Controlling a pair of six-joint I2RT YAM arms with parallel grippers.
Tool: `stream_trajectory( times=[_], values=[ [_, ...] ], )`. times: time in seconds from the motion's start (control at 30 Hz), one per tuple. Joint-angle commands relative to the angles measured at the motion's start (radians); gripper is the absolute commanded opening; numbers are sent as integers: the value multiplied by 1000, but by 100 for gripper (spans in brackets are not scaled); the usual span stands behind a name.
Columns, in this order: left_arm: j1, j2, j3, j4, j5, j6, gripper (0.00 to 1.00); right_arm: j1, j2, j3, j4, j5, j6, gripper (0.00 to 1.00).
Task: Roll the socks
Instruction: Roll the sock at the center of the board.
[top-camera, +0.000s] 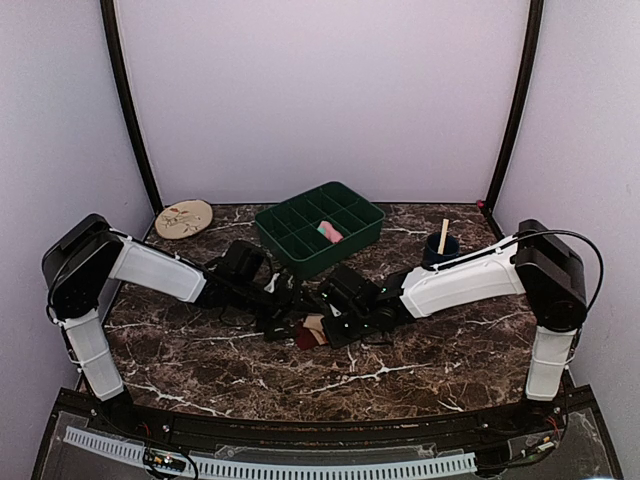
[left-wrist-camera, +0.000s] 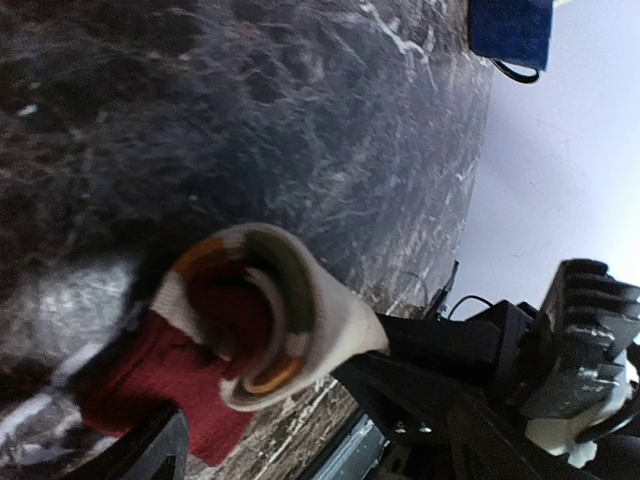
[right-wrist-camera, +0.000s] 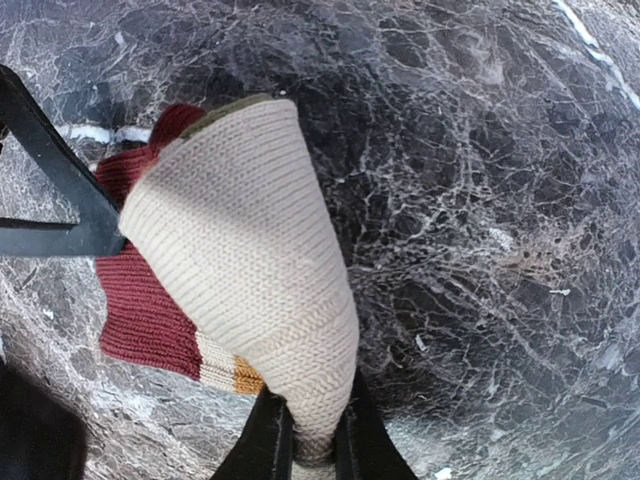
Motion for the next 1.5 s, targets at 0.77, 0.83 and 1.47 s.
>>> stream_trajectory(
  times=[0.77, 0.83, 1.47],
  values=[
    [22, 72, 98, -52, 18, -218, 99, 47, -40, -51, 90, 98, -33, 7],
    [29, 36, 95, -114, 11, -180, 99, 46, -50, -52, 87, 104, -37, 7],
    [70, -145, 28, -171, 15, -198, 99, 29, -94, -51, 114, -109, -302, 7]
  ],
)
